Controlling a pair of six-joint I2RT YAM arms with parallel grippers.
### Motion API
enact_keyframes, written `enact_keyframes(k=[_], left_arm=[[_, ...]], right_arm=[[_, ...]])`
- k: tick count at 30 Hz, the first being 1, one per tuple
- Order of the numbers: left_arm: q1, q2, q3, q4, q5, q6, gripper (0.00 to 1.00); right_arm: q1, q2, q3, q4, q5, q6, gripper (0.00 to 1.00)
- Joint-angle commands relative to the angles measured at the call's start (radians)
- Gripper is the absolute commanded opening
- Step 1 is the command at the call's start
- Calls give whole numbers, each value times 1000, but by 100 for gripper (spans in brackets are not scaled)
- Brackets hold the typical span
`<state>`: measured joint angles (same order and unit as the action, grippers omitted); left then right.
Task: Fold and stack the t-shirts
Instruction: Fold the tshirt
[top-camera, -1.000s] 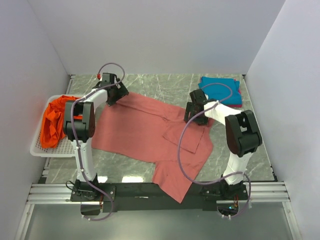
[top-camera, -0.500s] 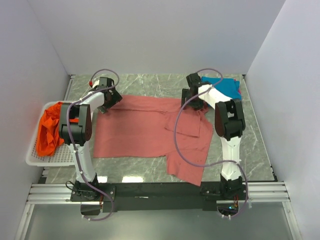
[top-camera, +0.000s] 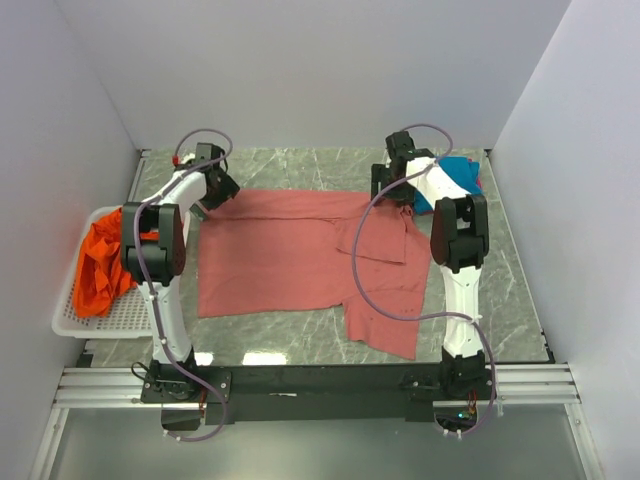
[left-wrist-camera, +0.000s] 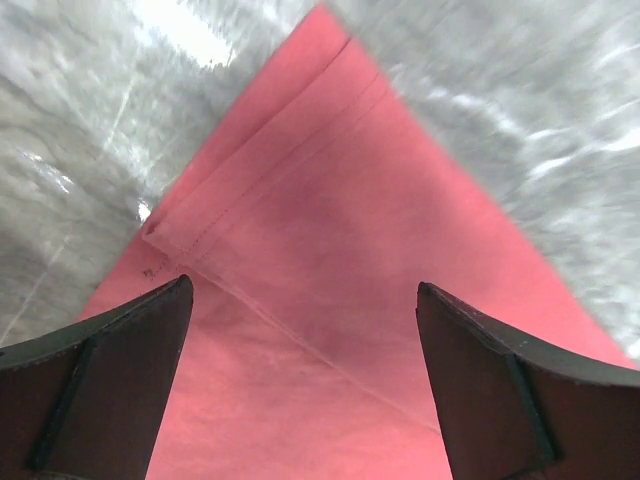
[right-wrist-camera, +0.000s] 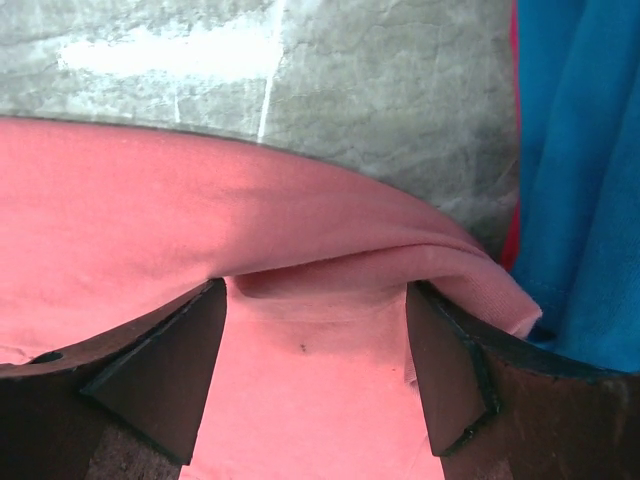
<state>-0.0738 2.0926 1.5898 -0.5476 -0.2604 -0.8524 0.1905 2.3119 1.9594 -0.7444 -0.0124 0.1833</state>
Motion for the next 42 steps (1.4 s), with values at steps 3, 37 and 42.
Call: enact_keyframes(k=[3, 37, 42], left_arm=[[-7, -86, 104, -31, 9, 27, 99], [-281, -1117, -1047, -307, -99, -648, 99], [-279, -1083, -1062, -354, -138, -735, 95]], right_arm=[[0, -146, 15, 26, -9, -18, 79], [17, -1255, -1274, 501, -44, 401, 82], [17, -1247, -1268, 487, -54, 384, 82]])
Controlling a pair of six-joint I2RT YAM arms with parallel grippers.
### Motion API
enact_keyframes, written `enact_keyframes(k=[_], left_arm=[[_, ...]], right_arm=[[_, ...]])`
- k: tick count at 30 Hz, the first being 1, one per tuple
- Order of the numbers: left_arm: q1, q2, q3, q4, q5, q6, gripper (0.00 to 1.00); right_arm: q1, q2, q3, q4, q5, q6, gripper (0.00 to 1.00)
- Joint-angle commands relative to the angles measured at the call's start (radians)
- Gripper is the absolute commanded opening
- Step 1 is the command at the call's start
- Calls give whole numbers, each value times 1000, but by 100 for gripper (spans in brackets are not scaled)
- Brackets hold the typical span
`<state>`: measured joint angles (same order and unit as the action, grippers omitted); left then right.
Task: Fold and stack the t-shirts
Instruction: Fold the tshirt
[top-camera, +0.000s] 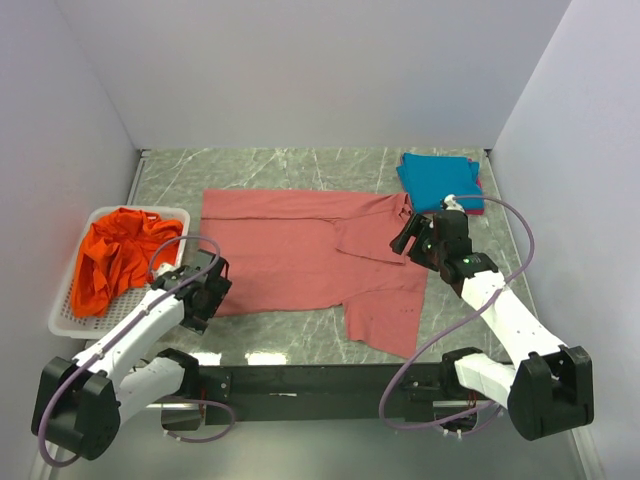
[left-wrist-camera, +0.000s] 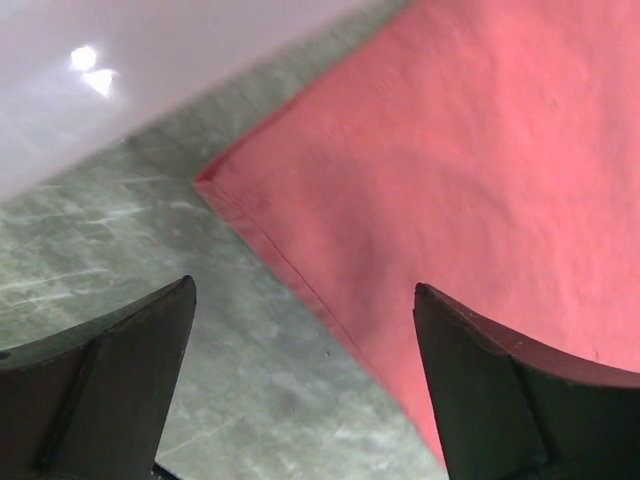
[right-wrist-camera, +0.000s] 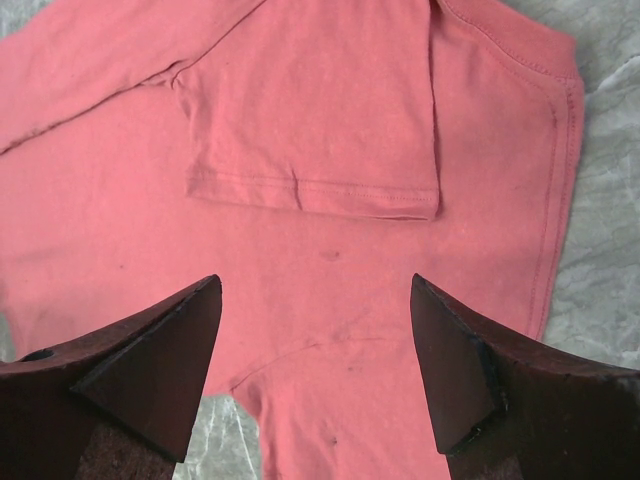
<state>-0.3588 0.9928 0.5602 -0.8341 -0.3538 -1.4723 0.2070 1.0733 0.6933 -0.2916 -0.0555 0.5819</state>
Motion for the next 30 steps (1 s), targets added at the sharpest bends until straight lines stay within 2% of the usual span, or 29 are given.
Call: enact_keyframes(k=[1, 5, 14, 20, 25, 26, 28, 30], left_arm=[[9, 18, -36, -65, -60, -123, 93], [24, 58, -45, -31, -94, -149, 75], [32, 170, -39, -16, -53, -135, 61], [32, 178, -68, 33, -39, -132, 36], [32, 230, -40, 50, -48, -108, 30], [32, 237, -33, 47, -48, -108, 24], [32, 251, -28, 52, -50, -99, 23], [32, 253, -28, 56, -59, -100, 15]], right_arm=[[0, -12, -8, 38, -12, -13, 82], [2, -13, -21, 52, -18, -17, 82], [-1, 20, -23, 54, -29, -21, 82], [-4, 27, -14, 39, -18, -20, 82], [-1, 2, -17, 5, -7, -28, 82], [-1, -12, -20, -10, -7, -33, 82], [-3, -29, -37, -33, -18, -36, 82], [-3, -50, -49, -55, -49, -45, 82]])
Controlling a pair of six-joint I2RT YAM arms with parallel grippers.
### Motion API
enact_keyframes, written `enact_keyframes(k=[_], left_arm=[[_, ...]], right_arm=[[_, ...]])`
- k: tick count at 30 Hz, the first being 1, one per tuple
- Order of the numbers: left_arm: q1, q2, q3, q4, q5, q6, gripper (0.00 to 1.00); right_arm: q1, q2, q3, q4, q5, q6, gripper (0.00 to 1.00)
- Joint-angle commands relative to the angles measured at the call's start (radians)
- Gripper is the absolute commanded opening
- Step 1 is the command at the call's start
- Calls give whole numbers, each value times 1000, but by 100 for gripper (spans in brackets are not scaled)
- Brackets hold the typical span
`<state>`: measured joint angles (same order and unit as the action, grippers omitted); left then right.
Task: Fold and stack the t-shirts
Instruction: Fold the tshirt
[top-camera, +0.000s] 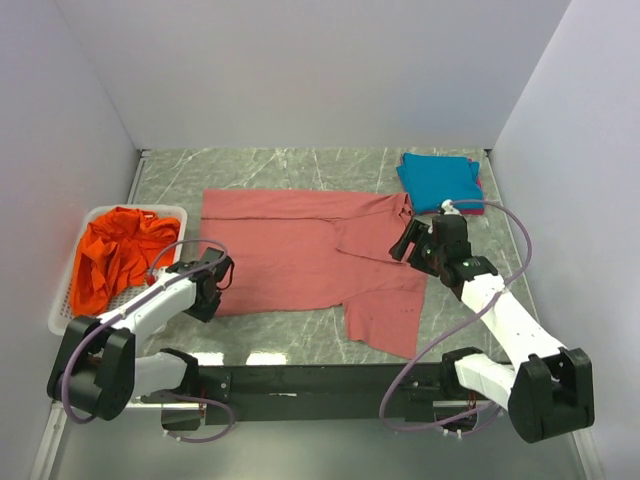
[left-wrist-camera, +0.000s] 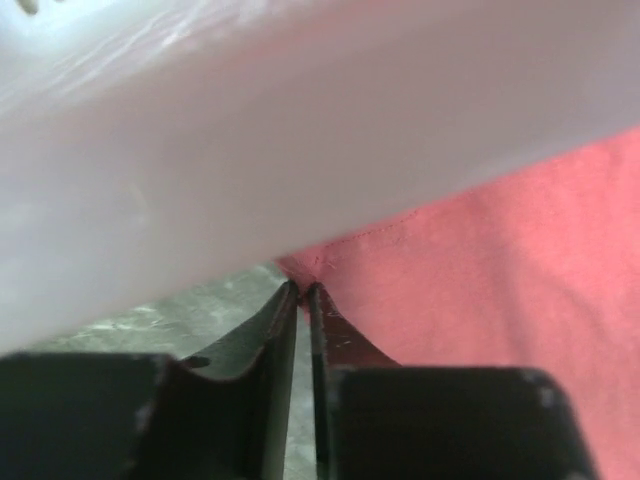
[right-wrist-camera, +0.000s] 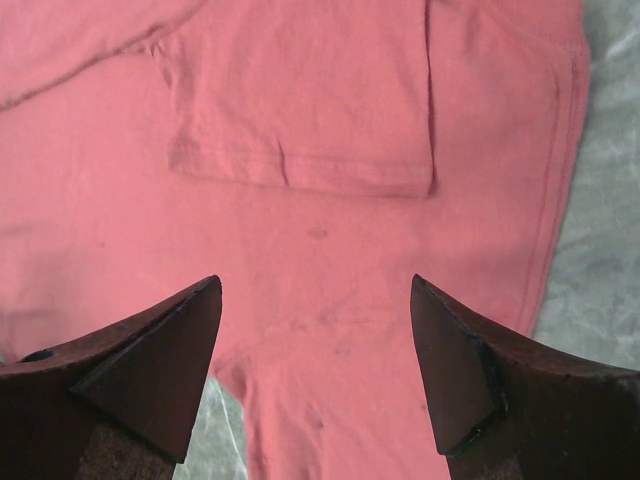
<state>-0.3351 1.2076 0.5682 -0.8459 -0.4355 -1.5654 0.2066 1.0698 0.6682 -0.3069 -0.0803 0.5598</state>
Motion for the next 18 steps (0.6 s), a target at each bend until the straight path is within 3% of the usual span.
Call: enact_keyframes(k=[1, 2, 9, 12, 13, 18], left_arm=[[8, 37, -33, 73, 20, -5, 13], [8, 36, -27, 76, 17, -2, 1], [8, -12, 35, 39, -12, 33, 1], [8, -51, 59, 22, -23, 47, 1], [8, -63, 67, 15, -25, 48, 1], [8, -86, 94, -5, -37, 64, 1]], right_arm=[[-3, -54, -28, -58, -39, -37, 82], [-3, -70, -35, -63, -55, -40, 82], [48, -114, -18, -182, -95, -97, 80], [210, -119, 19, -299, 12, -46, 80], [314, -104, 27, -363, 28, -11, 80], [508, -61, -25, -468, 56, 107, 76]])
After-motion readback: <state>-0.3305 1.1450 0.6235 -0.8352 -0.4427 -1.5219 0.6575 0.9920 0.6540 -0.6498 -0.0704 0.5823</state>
